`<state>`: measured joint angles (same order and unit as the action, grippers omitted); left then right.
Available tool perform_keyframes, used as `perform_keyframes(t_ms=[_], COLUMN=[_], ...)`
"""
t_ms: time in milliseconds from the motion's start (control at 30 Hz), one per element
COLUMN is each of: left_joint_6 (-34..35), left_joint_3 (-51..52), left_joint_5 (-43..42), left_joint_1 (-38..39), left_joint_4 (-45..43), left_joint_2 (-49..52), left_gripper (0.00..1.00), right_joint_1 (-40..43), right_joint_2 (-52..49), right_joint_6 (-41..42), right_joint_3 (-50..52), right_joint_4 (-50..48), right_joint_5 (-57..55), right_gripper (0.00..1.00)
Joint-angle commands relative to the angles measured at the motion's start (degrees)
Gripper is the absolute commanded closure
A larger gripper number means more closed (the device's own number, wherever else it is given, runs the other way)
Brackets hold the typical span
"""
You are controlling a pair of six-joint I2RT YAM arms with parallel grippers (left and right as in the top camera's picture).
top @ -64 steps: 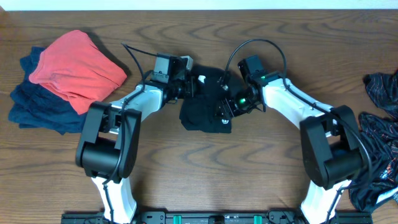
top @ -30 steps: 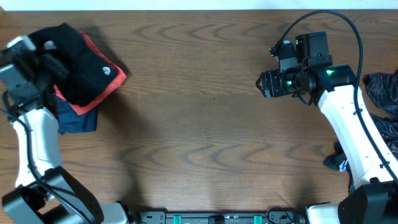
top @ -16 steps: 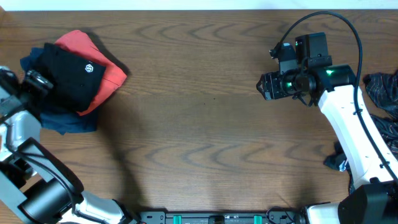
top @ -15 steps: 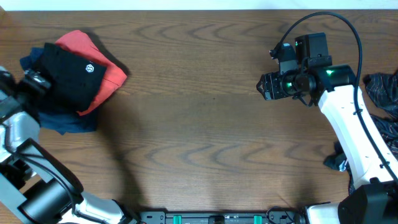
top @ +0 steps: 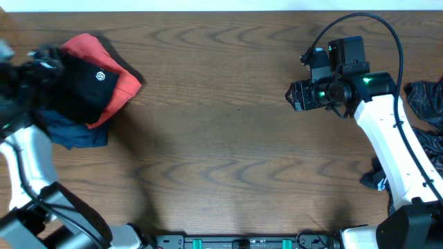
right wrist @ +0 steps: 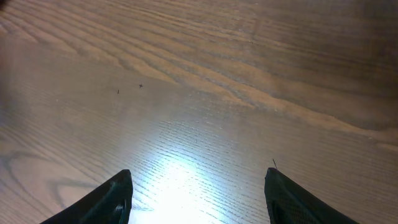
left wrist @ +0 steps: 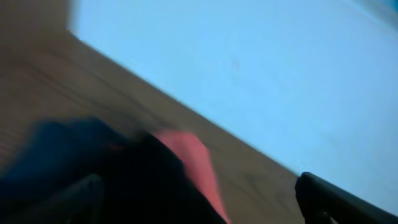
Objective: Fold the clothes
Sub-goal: 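Carry the folded black shirt with the left gripper onto the left clothes stack, then release the shirt and withdraw the left gripper from the stack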
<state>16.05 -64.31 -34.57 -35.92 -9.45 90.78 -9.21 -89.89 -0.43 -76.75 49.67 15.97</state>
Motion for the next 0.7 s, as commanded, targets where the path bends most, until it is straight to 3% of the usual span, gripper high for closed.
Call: perform_keyframes(t_ms=[0, 200, 300, 500, 667], left_joint_6=[-3.0, -3.4, -3.4, -6.0, -6.0], left_joint_3=[-0.4, -0.4, -0.4, -0.4, -0.4], left_joint_5=[-2.3, -0.4, 0.8, 2.1, -5.8], left_joint_1=[4.3, 7.3, 7.1, 7.0, 7.0], left_joint_4=[1.8, 4.7, 4.6, 3.8, 0.7], left_joint_2=[3.0, 10.4, 15.1, 23.8, 23.8], left_gripper=[0.15, 0.13, 0.01, 0.02, 0.02], right_joint_1=[0.4, 0.4, 0.4, 0.4, 0.4], right_joint_2=[-0.2, -0.2, -0.2, -0.2, -0.2], right_joint_6=[0.4, 0.4, 0.4, 0.4, 0.4], right_joint_3=[0.1, 0.1, 0.1, 0.1, 0.1], right_joint_4=[0.0, 0.1, 0.5, 0.5, 1.4], right_joint_5=[-0.2, -0.2, -0.2, -0.1, -0.1], right_gripper=[0.34, 0.34, 0.34, 0.34, 0.34])
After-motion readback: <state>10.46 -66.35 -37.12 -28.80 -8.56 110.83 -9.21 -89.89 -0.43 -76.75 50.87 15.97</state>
